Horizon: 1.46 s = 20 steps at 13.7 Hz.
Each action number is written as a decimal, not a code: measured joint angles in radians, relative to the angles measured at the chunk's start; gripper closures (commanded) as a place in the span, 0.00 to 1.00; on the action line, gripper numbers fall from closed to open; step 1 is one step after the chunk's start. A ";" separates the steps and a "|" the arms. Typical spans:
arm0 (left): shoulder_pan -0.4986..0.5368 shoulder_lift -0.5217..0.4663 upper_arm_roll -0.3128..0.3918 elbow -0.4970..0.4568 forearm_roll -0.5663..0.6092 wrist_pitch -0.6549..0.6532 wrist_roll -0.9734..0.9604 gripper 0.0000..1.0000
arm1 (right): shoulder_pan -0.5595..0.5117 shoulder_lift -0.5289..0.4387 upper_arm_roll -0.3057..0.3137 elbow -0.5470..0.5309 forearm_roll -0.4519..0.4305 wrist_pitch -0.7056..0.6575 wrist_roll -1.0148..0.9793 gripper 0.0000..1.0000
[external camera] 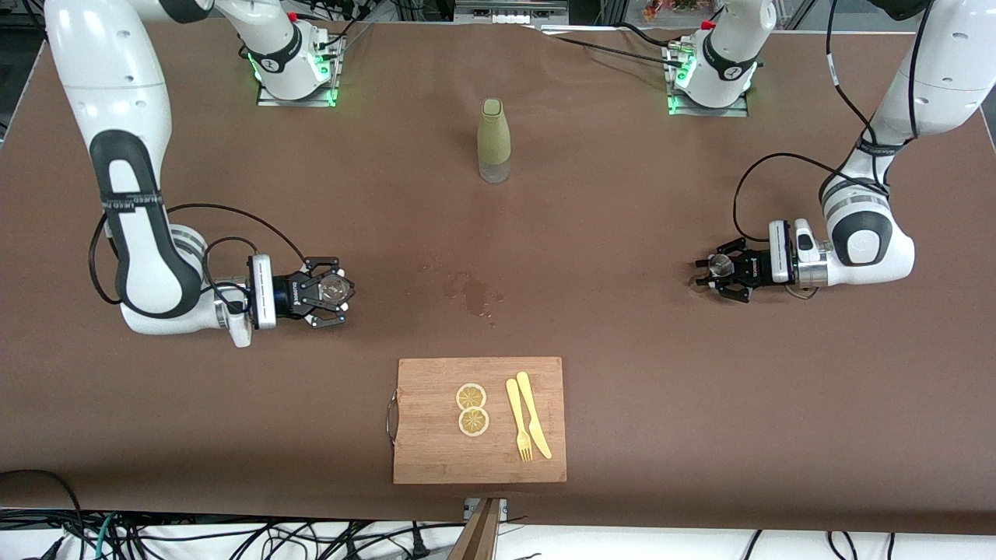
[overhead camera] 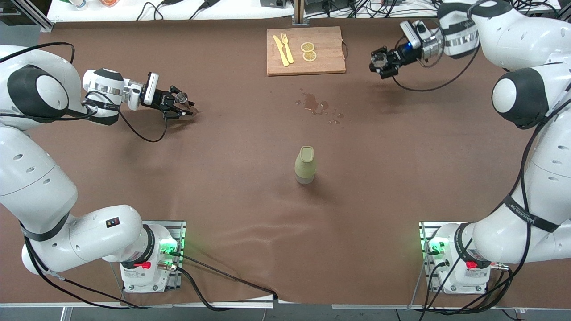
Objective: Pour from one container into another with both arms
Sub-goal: 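Lift the glass cup and jigger, bringing both grippers together mid-table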
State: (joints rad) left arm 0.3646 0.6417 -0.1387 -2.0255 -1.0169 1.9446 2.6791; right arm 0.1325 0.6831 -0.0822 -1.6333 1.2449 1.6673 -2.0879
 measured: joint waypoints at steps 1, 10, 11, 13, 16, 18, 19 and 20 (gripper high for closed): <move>0.000 0.000 0.000 0.000 0.000 0.000 0.000 0.78 | 0.027 -0.026 0.001 0.002 0.000 0.028 0.055 0.92; 0.000 -0.001 0.005 0.002 0.000 -0.007 0.001 1.00 | 0.092 -0.069 0.001 0.095 0.000 0.092 0.357 0.92; 0.000 -0.001 0.005 0.002 0.000 -0.007 0.001 1.00 | 0.095 -0.069 0.001 0.104 -0.001 0.091 0.380 0.92; 0.001 -0.001 0.008 0.002 -0.001 -0.010 0.001 1.00 | 0.109 -0.072 0.001 0.120 -0.001 0.091 0.414 0.92; 0.001 -0.001 0.024 0.002 -0.011 -0.041 -0.003 1.00 | 0.145 -0.079 0.001 0.134 -0.002 0.104 0.449 0.92; 0.002 -0.001 0.032 0.002 -0.024 -0.066 -0.006 1.00 | 0.166 -0.083 0.001 0.137 -0.002 0.130 0.457 0.92; 0.002 -0.001 0.033 0.002 -0.026 -0.073 -0.016 1.00 | 0.170 -0.085 0.001 0.137 -0.002 0.134 0.467 0.92; 0.001 -0.001 0.032 0.002 -0.026 -0.080 -0.034 1.00 | 0.174 -0.087 0.001 0.137 -0.003 0.137 0.474 0.92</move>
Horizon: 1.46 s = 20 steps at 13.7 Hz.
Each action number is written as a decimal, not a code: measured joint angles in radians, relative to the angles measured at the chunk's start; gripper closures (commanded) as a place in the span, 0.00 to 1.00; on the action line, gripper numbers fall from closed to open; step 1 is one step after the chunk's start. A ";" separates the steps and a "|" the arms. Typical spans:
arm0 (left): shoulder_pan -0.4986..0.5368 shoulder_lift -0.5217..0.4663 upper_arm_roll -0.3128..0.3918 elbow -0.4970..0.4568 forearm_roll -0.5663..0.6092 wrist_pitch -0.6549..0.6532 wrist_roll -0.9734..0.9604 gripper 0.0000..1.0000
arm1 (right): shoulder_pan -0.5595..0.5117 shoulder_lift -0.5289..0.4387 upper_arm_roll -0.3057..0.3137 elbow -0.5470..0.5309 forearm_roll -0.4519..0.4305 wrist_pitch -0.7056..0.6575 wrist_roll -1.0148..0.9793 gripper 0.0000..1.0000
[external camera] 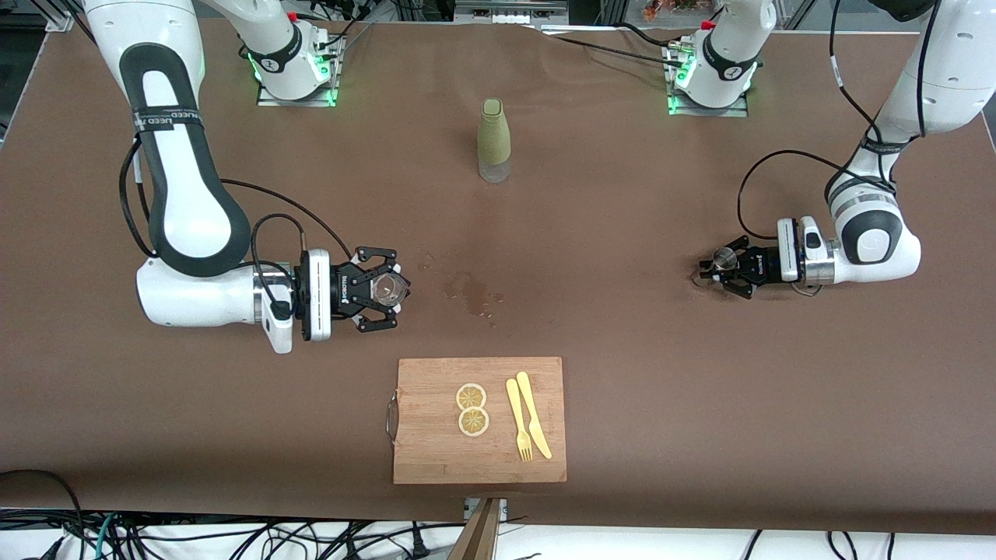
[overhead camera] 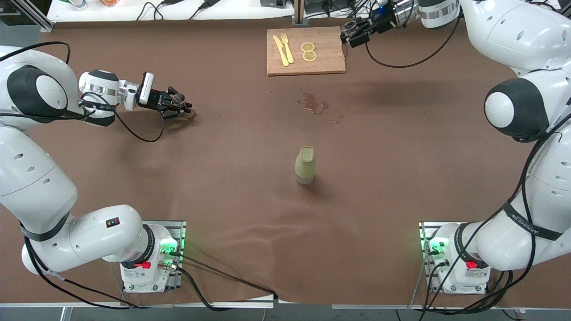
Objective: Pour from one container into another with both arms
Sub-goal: 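Lift the glass cup and jigger, bringing both grippers together mid-table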
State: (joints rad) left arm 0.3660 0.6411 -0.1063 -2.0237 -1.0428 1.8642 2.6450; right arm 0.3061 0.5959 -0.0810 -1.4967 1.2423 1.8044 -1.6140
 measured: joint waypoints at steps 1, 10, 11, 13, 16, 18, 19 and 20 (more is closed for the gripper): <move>0.000 0.000 -0.001 0.001 0.000 -0.004 -0.019 1.00 | 0.006 -0.001 0.000 0.000 0.000 0.010 0.004 0.92; -0.150 -0.015 -0.141 0.118 -0.090 0.205 -0.245 1.00 | 0.167 -0.009 0.002 0.000 -0.006 0.239 0.059 0.92; -0.183 -0.016 -0.156 0.120 -0.124 0.259 -0.272 1.00 | 0.185 -0.010 0.001 0.000 -0.010 0.270 0.069 0.92; -0.246 -0.016 -0.179 0.120 -0.193 0.342 -0.322 1.00 | 0.219 -0.010 0.002 0.000 -0.014 0.328 0.082 0.92; -0.320 -0.015 -0.201 0.129 -0.289 0.412 -0.374 1.00 | 0.284 -0.010 0.002 -0.002 -0.060 0.438 0.163 0.92; -0.335 -0.014 -0.243 0.131 -0.329 0.475 -0.407 1.00 | 0.324 -0.010 0.001 -0.002 -0.113 0.497 0.234 0.92; -0.340 -0.014 -0.261 0.132 -0.335 0.504 -0.429 1.00 | 0.342 -0.010 0.001 -0.002 -0.137 0.518 0.264 0.92; -0.345 -0.014 -0.272 0.133 -0.336 0.526 -0.447 1.00 | 0.359 -0.010 0.001 -0.002 -0.157 0.546 0.292 0.92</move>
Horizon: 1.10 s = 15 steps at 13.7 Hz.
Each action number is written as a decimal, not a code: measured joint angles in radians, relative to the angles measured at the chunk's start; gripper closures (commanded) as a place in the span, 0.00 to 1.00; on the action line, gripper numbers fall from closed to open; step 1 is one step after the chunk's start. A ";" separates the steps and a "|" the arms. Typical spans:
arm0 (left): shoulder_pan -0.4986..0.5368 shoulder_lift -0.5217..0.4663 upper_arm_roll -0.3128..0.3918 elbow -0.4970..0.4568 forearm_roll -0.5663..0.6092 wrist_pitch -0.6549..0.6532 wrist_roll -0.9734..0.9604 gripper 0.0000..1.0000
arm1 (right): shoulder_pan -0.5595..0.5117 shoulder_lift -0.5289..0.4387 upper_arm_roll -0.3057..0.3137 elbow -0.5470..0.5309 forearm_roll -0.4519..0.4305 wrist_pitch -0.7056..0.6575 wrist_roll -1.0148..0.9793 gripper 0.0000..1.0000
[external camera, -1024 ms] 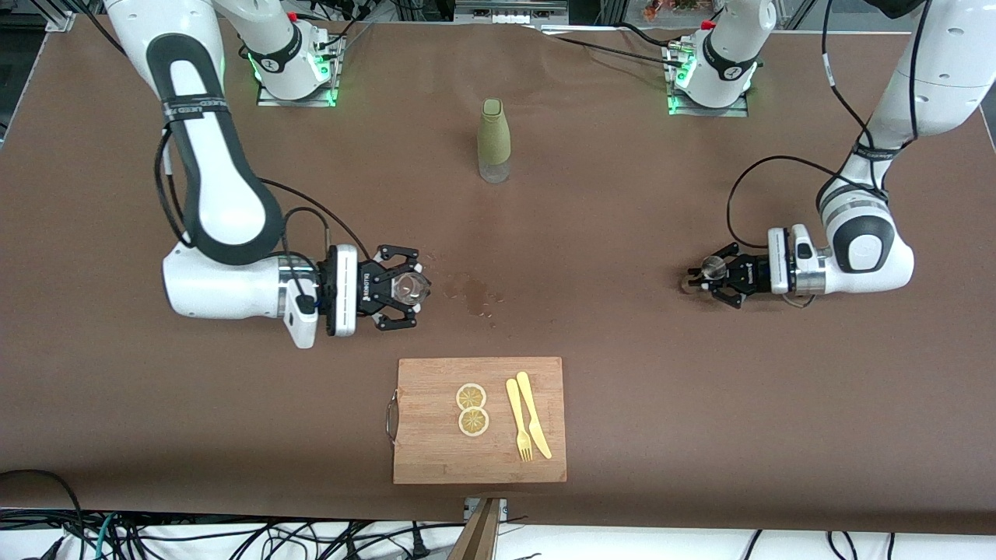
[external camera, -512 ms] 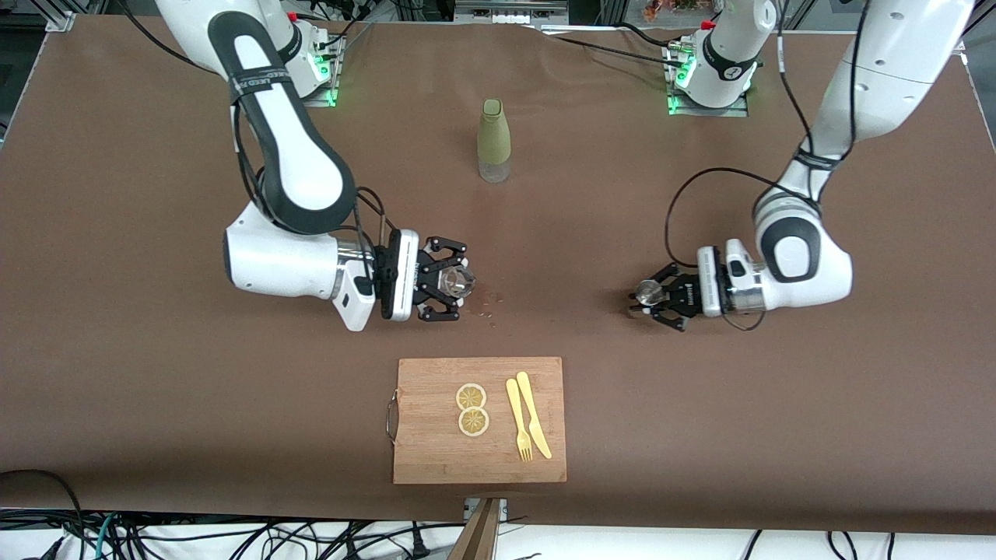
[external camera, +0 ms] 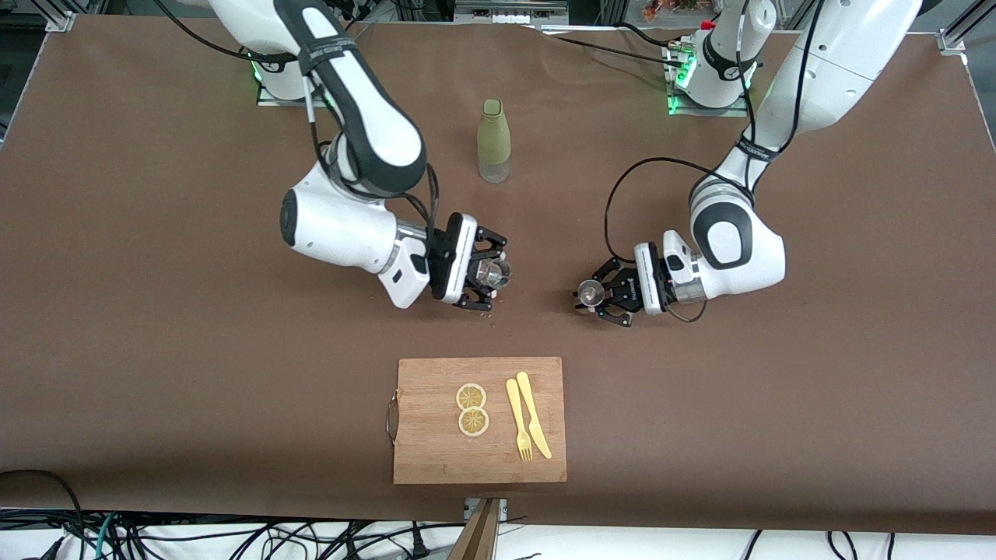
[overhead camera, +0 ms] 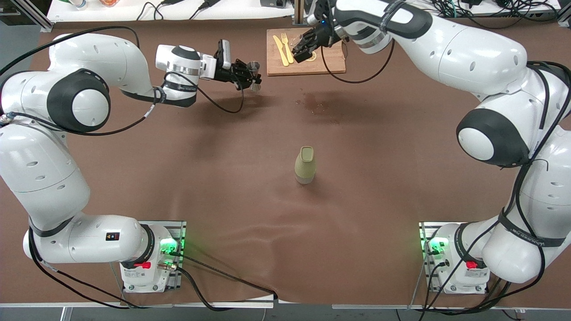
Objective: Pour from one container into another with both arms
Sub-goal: 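Lift the glass cup and jigger, bringing both grippers together mid-table, then tilt the glass cup with the right gripper, pouring into the held jigger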
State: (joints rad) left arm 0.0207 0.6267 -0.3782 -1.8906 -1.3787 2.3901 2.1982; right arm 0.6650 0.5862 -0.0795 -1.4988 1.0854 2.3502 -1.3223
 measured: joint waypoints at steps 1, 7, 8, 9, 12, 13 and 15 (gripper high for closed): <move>-0.004 0.000 -0.006 0.001 -0.006 0.020 -0.012 1.00 | 0.016 0.000 0.000 0.000 -0.012 0.030 0.024 0.92; -0.031 0.001 -0.062 0.001 -0.108 0.168 -0.019 1.00 | 0.086 0.020 -0.001 -0.007 -0.020 0.145 0.057 0.92; -0.038 0.001 -0.078 0.002 -0.127 0.192 -0.019 1.00 | 0.095 0.026 -0.001 -0.007 -0.038 0.160 0.069 0.92; -0.042 0.000 -0.098 0.004 -0.144 0.220 -0.019 1.00 | 0.101 0.030 -0.002 -0.007 -0.072 0.168 0.096 0.92; -0.052 -0.004 -0.128 0.005 -0.157 0.272 -0.029 1.00 | 0.116 0.034 -0.002 -0.006 -0.214 0.176 0.223 0.92; -0.052 -0.004 -0.129 0.005 -0.157 0.274 -0.030 1.00 | 0.118 0.034 -0.002 -0.006 -0.240 0.177 0.248 0.92; -0.051 -0.004 -0.133 0.004 -0.157 0.284 -0.030 1.00 | 0.120 0.034 -0.003 -0.006 -0.251 0.178 0.260 0.92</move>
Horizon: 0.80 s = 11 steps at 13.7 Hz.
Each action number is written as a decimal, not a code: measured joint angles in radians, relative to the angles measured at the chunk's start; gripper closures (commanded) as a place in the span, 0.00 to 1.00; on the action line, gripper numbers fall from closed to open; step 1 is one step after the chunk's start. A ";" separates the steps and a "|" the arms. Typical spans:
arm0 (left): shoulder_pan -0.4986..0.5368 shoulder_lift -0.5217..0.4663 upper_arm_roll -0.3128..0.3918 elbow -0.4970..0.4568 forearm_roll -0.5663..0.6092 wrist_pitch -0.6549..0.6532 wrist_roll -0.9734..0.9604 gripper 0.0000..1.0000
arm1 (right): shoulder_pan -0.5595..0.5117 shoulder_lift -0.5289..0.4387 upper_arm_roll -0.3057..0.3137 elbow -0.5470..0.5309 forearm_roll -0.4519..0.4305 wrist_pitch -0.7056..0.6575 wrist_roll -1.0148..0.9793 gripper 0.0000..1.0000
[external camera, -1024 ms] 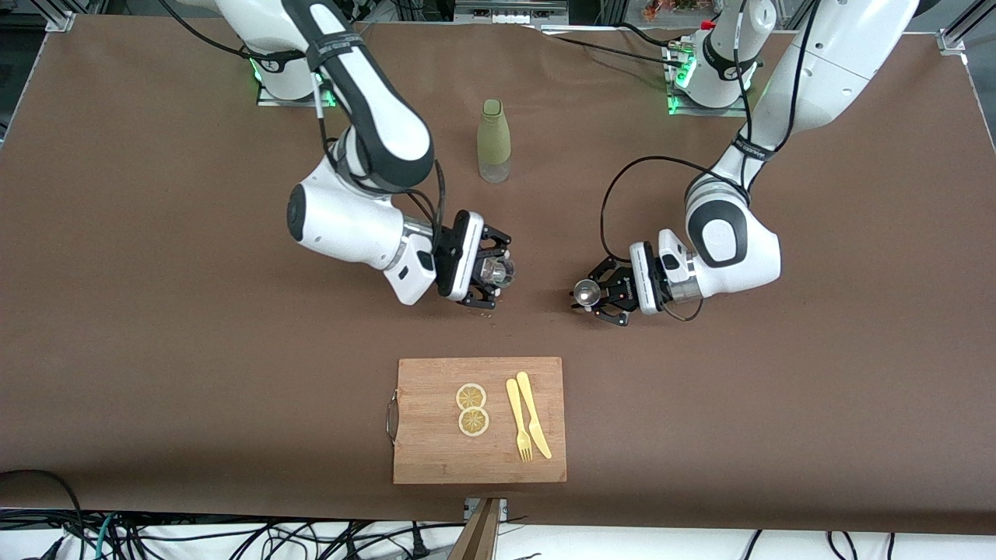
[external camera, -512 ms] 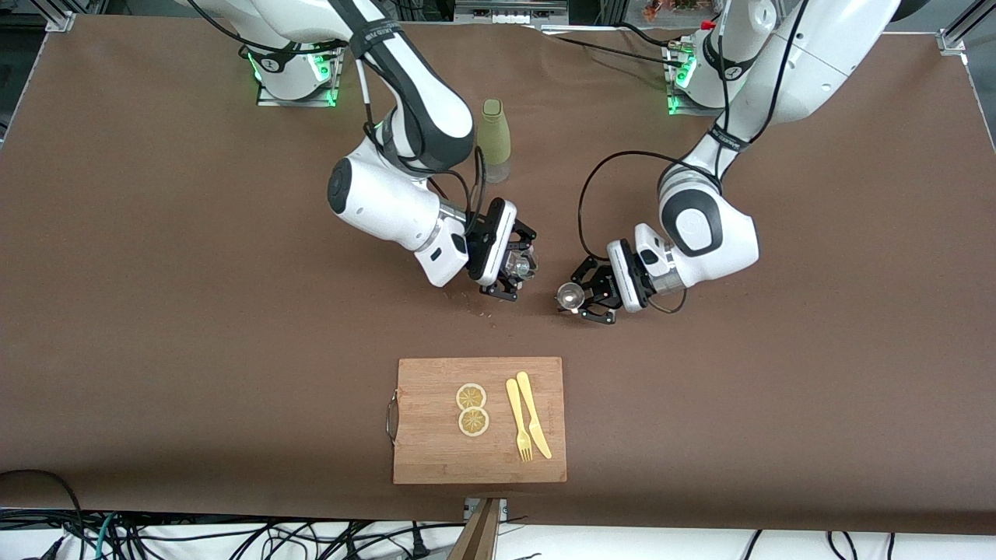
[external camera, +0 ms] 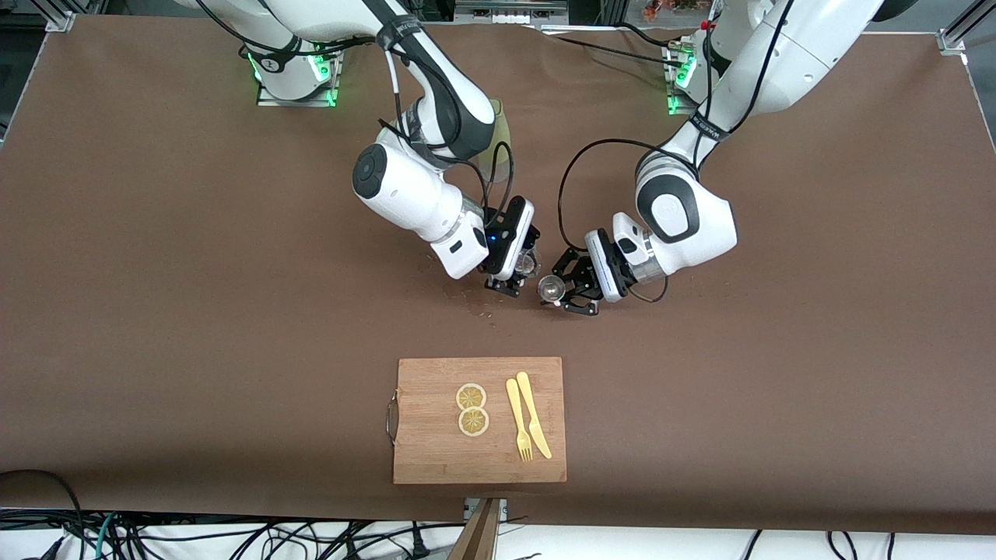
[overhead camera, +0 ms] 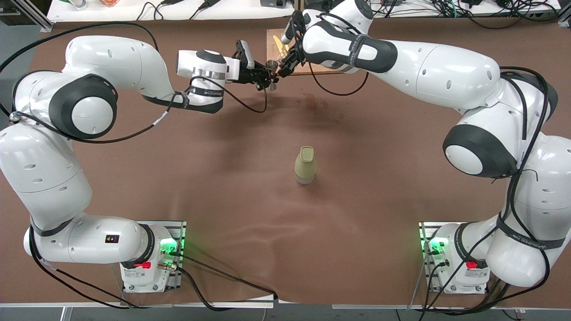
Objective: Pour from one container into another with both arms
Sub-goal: 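Tilt the glass cup with the right gripper, pouring into the held jigger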
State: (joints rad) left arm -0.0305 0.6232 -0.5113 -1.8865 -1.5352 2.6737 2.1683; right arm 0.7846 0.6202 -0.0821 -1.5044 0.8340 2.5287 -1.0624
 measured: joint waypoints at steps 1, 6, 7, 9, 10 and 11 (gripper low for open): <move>0.000 0.000 -0.007 -0.001 0.000 0.010 0.000 1.00 | 0.000 0.000 -0.001 0.000 -0.002 0.000 0.000 0.92; 0.001 -0.006 -0.037 -0.031 -0.018 0.039 -0.001 1.00 | 0.000 0.000 -0.004 0.015 -0.083 0.005 0.036 0.92; 0.001 -0.009 -0.038 -0.041 -0.018 0.039 -0.001 1.00 | 0.000 0.000 -0.005 0.027 -0.129 0.005 0.071 0.92; 0.006 -0.018 -0.038 -0.053 -0.018 0.040 -0.001 1.00 | 0.000 0.000 -0.005 0.042 -0.198 0.005 0.139 0.92; 0.009 -0.021 -0.038 -0.055 -0.018 0.040 -0.001 1.00 | 0.001 0.000 -0.005 0.046 -0.217 0.005 0.155 0.92; 0.010 -0.025 -0.038 -0.056 -0.018 0.040 -0.001 1.00 | 0.002 0.000 -0.005 0.047 -0.230 0.005 0.161 0.92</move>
State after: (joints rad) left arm -0.0205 0.5982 -0.5495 -1.9422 -1.5534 2.7136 2.1670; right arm 0.7867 0.6199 -0.0871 -1.4574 0.6035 2.5339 -0.9012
